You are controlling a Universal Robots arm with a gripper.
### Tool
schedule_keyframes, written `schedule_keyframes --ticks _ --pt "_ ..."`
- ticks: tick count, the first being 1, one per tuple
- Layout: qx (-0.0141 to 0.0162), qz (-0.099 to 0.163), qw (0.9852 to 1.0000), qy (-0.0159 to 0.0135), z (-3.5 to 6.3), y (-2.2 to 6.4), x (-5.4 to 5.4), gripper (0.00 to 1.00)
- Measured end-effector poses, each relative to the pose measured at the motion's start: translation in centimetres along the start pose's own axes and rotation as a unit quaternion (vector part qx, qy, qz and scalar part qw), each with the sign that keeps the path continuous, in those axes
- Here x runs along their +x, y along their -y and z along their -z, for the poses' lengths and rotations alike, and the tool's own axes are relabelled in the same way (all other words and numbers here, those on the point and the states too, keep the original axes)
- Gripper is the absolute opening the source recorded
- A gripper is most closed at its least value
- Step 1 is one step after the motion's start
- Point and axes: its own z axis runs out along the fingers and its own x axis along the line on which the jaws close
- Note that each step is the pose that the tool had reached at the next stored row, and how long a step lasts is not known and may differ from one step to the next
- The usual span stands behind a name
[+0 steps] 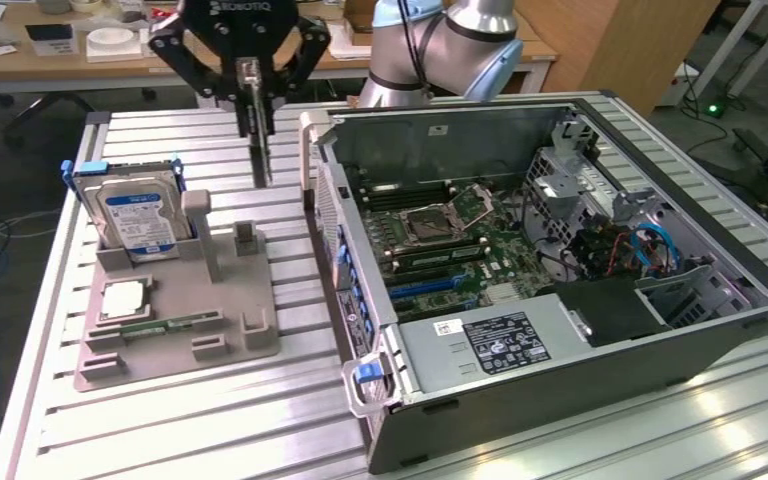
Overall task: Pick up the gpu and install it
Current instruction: 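Pick up the gpu and move the gpu toward the slot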
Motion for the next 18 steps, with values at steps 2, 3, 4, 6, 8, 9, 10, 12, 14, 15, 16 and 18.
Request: schedule_keyframes --ticks 2,3,4,6,8,9,10,12,14,15,16,18 --pt "0.0000 0.000 1.0000 0.0001 -0.04 -0.01 -0.9 0.27" --pt "0.0000 0.000 1.0000 0.0000 -0.05 -0.02 -1.4 0.27" --pt "0.0000 0.000 1.0000 0.0000 -0.06 -0.03 -1.8 0.27" --pt "0.0000 0.000 1.0000 0.0000 -0.09 -0.04 -2.7 0.27" --pt "-0.0001 0.000 1.0000 0.0001 -0.12 -0.06 -3.7 0.27" --pt "0.0000 0.000 1.0000 0.0000 -0.13 -0.07 -4.1 0.27" --pt "0.0000 0.000 1.0000 0.0000 -0.14 -0.07 -4.6 0.27" --pt "0.0000 0.000 1.0000 0.0000 -0.17 -0.09 -5.5 0.27" --pt "0.0000 0.000 1.0000 0.0000 -0.20 -0.11 -6.4 0.27" --pt "0.0000 0.000 1.0000 0.0000 -0.20 -0.12 -6.8 0.27" --pt "0.0000 0.000 1.0000 0.0000 -0.22 -0.12 -7.3 0.27" --pt "-0.0001 0.000 1.0000 0.0001 -0.25 -0.14 -8.2 0.27"
